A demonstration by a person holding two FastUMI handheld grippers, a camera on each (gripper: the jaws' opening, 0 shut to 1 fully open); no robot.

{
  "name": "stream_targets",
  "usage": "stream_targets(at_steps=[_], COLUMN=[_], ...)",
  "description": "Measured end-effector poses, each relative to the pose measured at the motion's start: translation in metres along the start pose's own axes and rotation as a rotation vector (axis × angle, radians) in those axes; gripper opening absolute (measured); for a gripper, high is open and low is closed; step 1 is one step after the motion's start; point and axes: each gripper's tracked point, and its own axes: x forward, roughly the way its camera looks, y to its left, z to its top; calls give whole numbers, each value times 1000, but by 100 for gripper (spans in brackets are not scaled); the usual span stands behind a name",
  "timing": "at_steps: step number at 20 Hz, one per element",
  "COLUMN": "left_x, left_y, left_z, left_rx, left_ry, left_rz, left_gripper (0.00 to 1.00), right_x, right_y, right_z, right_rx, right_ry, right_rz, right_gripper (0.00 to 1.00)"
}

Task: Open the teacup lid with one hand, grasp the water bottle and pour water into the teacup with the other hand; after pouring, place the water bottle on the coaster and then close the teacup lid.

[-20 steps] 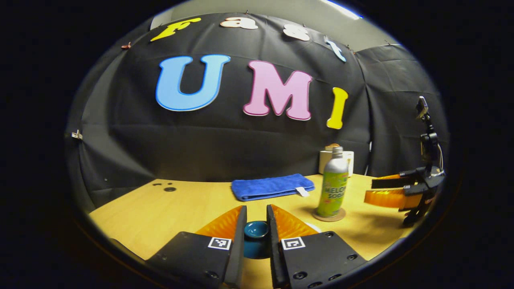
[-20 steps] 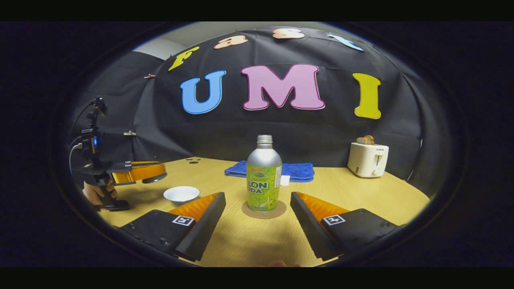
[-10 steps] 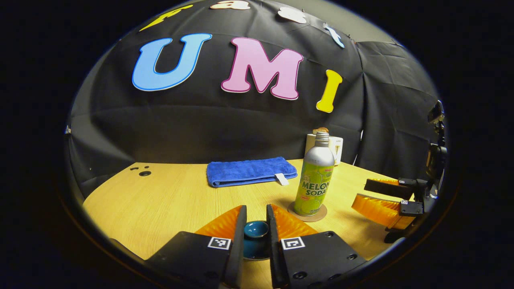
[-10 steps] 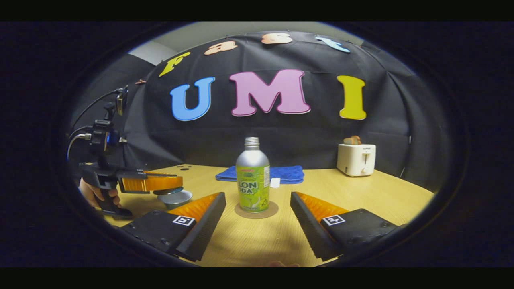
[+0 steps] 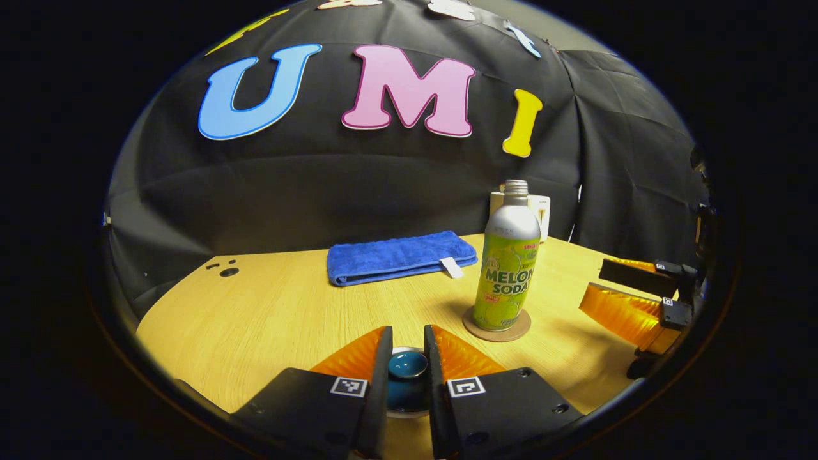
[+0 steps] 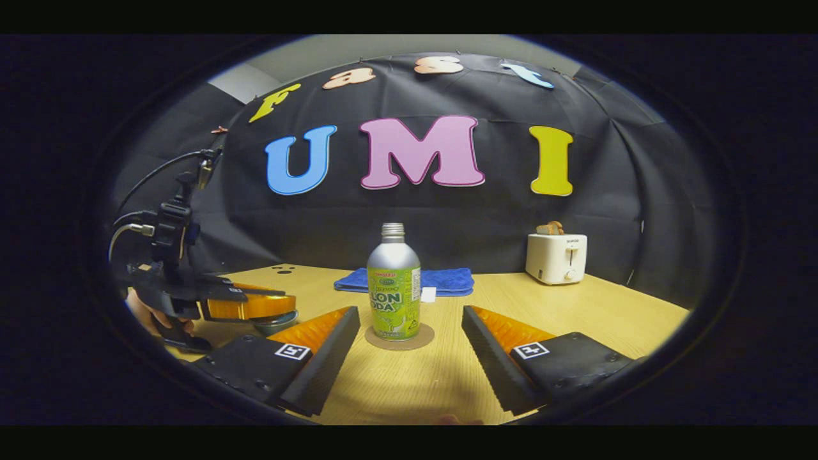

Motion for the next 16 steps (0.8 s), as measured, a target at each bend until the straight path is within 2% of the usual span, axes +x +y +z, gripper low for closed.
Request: stream_targets(at_steps=[2,3,4,9,10,11,14,16], left_x=[1,0,0,-10,-15,-21,-47,-65], left_y=[2,3,3,4,2,-2,-10,-14], left_z=[0,-1,-1,4,10,17,31,37], left_rx=[1,2,-3,20,22,15,-25,-53], left_ry=[-3,-2,-4,-36,-64,-92,-178,-226], left_rz=[14,20,19,49,51,46,50,65], left_gripper=[32,29,33,32,43,47,93,99], right_x=[0,0,-1,0,-1,-2,-5,-8], right_y=[0,-1,-1,-1,-1,-1,-5,-4], right_z=[0,0,0,-1,-1,-1,-1,-1], right_rx=[0,0,0,0,0,0,0,-1], right_ry=[0,0,0,0,0,0,0,0], right_rz=[0,0,1,1,1,1,-16,-25], right_gripper=[99,99,99,99,99,99,99,99])
